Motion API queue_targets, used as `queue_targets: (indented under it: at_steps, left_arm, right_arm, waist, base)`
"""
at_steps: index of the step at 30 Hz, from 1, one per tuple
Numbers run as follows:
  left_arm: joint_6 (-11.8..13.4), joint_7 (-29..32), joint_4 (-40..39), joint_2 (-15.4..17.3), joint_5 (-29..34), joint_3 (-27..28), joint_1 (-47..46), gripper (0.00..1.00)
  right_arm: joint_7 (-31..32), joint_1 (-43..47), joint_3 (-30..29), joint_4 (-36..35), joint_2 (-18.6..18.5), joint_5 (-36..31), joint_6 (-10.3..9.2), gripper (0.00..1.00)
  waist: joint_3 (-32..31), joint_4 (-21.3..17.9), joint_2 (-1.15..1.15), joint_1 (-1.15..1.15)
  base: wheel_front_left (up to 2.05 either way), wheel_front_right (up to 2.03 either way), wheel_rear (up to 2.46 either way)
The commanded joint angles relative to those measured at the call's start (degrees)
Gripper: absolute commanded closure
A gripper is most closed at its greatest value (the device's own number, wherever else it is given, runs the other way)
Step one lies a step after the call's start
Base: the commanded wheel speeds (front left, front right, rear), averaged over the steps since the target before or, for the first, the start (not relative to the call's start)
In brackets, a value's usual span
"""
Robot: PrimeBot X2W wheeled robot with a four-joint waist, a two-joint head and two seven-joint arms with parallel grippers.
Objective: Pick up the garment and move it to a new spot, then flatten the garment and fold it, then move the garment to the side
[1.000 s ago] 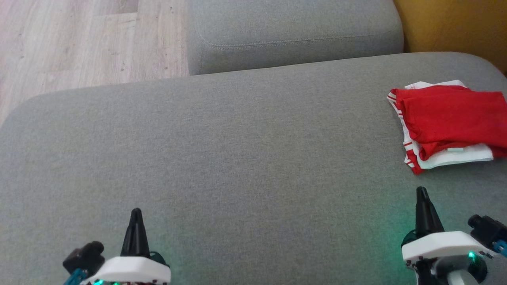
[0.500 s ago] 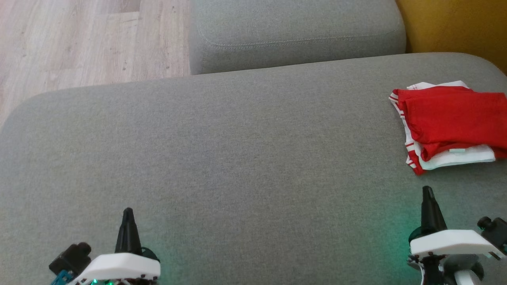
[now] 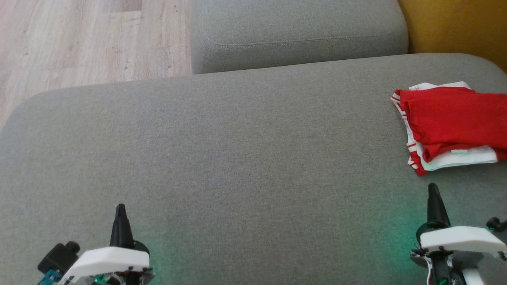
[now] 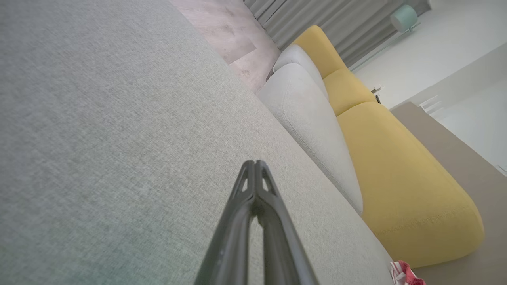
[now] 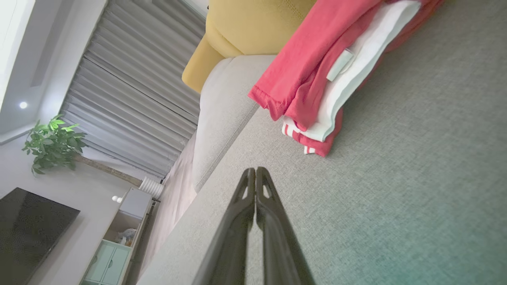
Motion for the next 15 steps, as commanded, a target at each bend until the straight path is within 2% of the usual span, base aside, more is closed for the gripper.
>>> queue_targets:
  at_steps: [1,15]
  left_arm:
    - [-0.4,0.4,-2.1,0.1,-1.9,1.9,-2.8,1.00]
    - [-1.2,2.6,-2.7,0.1,-10.0,3.7,-3.4,1.00]
  right_arm:
    - [0.6,-3.3,0.3,-2.3,-0.2,2.2,-0.03,1.00]
    - [2.7,-3.7,-0.4,-3.2,-0.2,10.6,-0.03,1.00]
  waist:
    - [0.0,0.0,0.00,0.00]
    - [0.1,0.4,0.00,0.00]
  base:
    - [0.00,0.00,0.00]
    - [0.00,0.00,0.00]
